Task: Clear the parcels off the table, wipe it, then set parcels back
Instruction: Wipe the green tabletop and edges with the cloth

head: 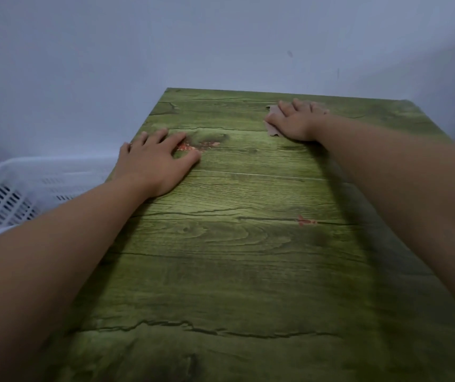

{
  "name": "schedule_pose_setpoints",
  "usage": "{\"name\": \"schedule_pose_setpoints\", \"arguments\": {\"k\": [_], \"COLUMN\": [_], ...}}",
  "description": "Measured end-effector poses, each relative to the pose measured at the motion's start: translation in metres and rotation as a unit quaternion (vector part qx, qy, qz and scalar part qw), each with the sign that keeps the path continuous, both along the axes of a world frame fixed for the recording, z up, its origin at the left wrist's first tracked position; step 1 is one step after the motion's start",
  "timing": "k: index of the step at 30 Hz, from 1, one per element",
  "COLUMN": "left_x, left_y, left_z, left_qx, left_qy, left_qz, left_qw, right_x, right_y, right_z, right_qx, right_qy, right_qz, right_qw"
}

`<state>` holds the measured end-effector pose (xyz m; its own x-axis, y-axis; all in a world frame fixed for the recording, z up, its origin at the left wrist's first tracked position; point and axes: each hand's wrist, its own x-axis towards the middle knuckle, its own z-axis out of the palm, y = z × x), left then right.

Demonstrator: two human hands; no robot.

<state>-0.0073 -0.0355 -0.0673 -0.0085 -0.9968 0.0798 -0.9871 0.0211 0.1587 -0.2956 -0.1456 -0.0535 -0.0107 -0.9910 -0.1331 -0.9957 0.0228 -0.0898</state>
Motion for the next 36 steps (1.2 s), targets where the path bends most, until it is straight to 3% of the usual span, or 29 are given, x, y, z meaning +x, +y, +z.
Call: {"name": "schedule_pose_setpoints", "arguments": {"k": [25,36], "left_x": [-0.001,-0.001], "left_y": [0.0,0.001], "left_z": [-0.002,0.0], "left_qx": [0.001,0.0], "left_qy": [-0.003,0.006], "left_qz": [0.004,0.006], "left_qw": [1.0,1.0], "right_x": [-0.015,-0.009], "right_y": [-0.082,-0.062], "right_z": [-0.012,-0.006], "right_qx": [0.004,-0.008], "right_qy": [0.025,0.035], "right_qz": [0.038,0.017], "right_qw": [0.999,0.999]}}
